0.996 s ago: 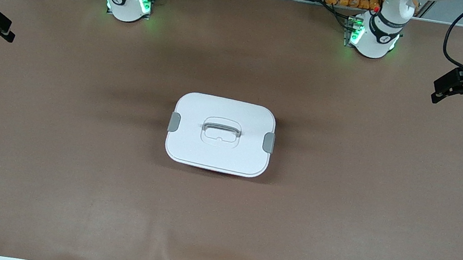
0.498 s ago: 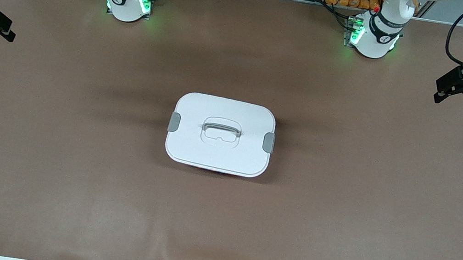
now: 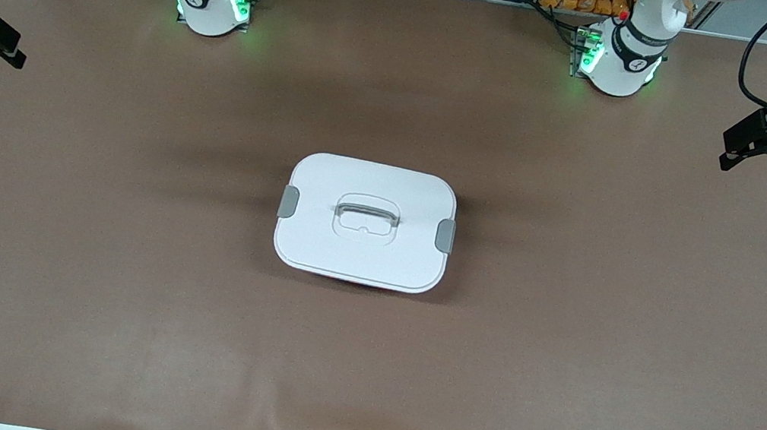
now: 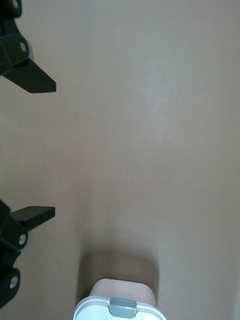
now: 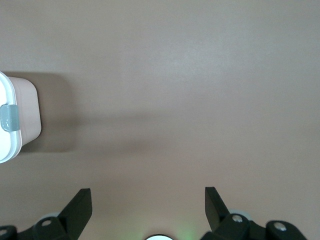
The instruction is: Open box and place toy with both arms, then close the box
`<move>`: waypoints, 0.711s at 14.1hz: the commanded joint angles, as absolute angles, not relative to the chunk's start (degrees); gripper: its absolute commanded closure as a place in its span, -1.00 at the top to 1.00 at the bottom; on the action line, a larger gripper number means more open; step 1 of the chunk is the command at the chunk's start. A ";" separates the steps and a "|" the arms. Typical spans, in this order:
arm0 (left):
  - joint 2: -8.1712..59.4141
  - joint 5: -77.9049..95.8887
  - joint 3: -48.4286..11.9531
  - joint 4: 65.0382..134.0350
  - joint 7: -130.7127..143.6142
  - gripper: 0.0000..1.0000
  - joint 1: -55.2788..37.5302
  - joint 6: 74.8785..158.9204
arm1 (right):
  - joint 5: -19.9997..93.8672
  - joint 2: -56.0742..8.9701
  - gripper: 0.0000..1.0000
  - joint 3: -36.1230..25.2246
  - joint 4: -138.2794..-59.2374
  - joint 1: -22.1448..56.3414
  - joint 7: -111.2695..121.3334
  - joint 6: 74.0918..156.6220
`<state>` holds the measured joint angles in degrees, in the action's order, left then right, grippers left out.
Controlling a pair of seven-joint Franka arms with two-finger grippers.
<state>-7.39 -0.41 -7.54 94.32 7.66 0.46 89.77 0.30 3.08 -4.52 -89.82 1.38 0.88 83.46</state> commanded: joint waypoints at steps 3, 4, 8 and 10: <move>-7.47 -0.97 -7.91 93.17 7.21 1.00 0.97 89.04 | 0.70 3.08 1.00 -4.39 -89.12 1.05 0.53 82.62; -7.47 -0.97 -7.91 93.16 7.29 1.00 0.97 88.86 | 0.70 3.08 1.00 -4.39 -89.12 1.14 0.53 82.62; -7.47 -0.88 -7.82 92.82 7.29 1.00 1.05 88.07 | 0.70 3.08 1.00 -4.39 -89.21 1.05 0.53 82.53; -7.47 -0.88 -7.82 92.90 7.38 1.00 1.32 87.54 | 0.70 3.08 1.00 -4.39 -89.12 1.05 0.53 82.62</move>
<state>-7.38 -0.41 -7.48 93.86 7.67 0.49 89.06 0.30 3.08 -4.52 -89.82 1.38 0.88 83.32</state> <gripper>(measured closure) 0.000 0.000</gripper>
